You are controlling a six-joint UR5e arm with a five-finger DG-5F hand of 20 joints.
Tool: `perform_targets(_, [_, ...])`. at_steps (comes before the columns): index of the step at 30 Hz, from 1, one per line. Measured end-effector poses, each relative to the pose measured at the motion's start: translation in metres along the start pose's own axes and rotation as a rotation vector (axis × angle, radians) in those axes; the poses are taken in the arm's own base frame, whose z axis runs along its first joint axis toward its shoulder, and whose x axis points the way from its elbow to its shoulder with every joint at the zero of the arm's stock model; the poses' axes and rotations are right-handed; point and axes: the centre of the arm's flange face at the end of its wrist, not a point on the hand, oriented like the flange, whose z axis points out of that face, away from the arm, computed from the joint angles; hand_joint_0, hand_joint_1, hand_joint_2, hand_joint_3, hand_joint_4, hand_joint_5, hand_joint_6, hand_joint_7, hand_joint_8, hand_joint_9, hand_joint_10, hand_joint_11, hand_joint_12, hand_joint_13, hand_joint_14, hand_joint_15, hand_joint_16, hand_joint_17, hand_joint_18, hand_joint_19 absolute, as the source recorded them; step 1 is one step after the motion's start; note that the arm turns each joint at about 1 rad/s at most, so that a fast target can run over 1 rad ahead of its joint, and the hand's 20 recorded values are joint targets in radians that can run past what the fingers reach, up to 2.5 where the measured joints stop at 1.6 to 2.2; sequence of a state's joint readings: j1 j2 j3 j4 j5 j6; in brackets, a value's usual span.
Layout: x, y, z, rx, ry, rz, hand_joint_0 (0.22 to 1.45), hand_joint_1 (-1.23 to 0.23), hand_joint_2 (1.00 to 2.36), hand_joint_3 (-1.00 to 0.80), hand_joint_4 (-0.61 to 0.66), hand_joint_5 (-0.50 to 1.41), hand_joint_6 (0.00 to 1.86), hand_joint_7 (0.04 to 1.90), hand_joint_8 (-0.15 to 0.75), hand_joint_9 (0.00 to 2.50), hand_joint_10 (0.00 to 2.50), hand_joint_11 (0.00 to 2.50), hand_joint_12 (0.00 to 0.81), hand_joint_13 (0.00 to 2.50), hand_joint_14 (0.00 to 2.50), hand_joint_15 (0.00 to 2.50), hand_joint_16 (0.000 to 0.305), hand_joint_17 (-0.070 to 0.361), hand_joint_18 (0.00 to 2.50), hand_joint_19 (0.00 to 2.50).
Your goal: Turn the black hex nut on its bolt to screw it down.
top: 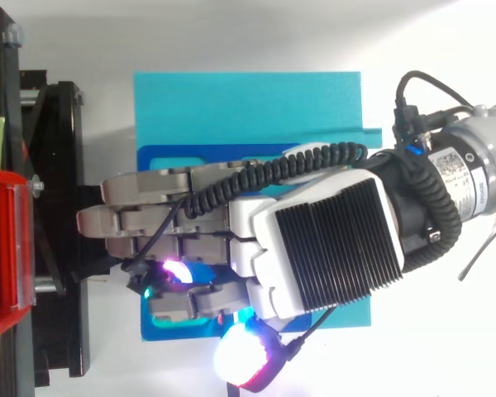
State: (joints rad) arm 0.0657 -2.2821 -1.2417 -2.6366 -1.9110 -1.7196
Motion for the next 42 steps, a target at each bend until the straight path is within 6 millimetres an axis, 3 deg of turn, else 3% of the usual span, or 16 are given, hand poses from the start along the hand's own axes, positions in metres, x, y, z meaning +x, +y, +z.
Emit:
perform_targets(22, [0.000, -0.020, -0.010, -0.012, -0.027, -0.013, 0.45, -0.25, 1.00, -0.50, 0.21, -0.12, 0.78, 0.99, 0.250, 0.71, 0.01, 0.15, 0.377, 0.38, 0.00, 0.00, 0.046, 0.103, 0.24, 0.24])
perform_targets(42, [0.002, -0.060, -0.036, -0.027, -0.051, -0.037, 0.45, -0.25, 1.00, -0.50, 0.20, -0.11, 0.77, 1.01, 0.250, 0.71, 0.01, 0.14, 0.375, 0.38, 0.00, 0.00, 0.046, 0.104, 0.24, 0.22])
